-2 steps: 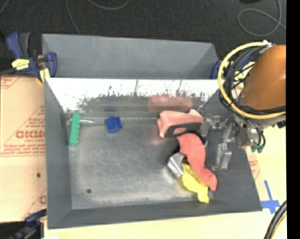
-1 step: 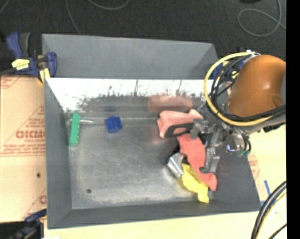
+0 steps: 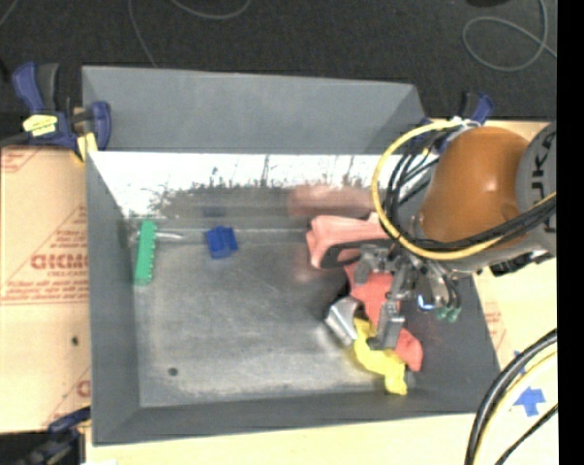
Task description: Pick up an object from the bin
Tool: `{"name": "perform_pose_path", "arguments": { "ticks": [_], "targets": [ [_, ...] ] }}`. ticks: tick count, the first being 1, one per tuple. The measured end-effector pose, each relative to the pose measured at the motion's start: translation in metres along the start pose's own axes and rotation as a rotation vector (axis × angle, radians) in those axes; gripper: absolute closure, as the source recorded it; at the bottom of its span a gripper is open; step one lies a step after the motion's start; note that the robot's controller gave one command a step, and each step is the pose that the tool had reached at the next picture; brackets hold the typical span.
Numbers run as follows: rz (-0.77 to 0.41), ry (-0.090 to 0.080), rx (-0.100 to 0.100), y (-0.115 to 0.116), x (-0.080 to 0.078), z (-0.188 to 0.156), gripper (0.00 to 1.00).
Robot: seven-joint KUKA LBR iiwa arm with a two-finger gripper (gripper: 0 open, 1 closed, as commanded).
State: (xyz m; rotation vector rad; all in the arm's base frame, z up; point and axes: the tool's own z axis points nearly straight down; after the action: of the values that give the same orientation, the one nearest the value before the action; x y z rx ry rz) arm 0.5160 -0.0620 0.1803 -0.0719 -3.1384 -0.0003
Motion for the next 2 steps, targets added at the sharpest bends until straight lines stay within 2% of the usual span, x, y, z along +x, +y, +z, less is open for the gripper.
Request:
{"name": "perform_pose_path", "arguments": {
  "ticks": [1,2],
  "targets": [
    [0.109,-0.011,0.001,0.014,-0.005,0.013,0.00],
    [-0.075,-0.007,0.001,-0.006,0.004,0.028,0.00]
  ]
}}
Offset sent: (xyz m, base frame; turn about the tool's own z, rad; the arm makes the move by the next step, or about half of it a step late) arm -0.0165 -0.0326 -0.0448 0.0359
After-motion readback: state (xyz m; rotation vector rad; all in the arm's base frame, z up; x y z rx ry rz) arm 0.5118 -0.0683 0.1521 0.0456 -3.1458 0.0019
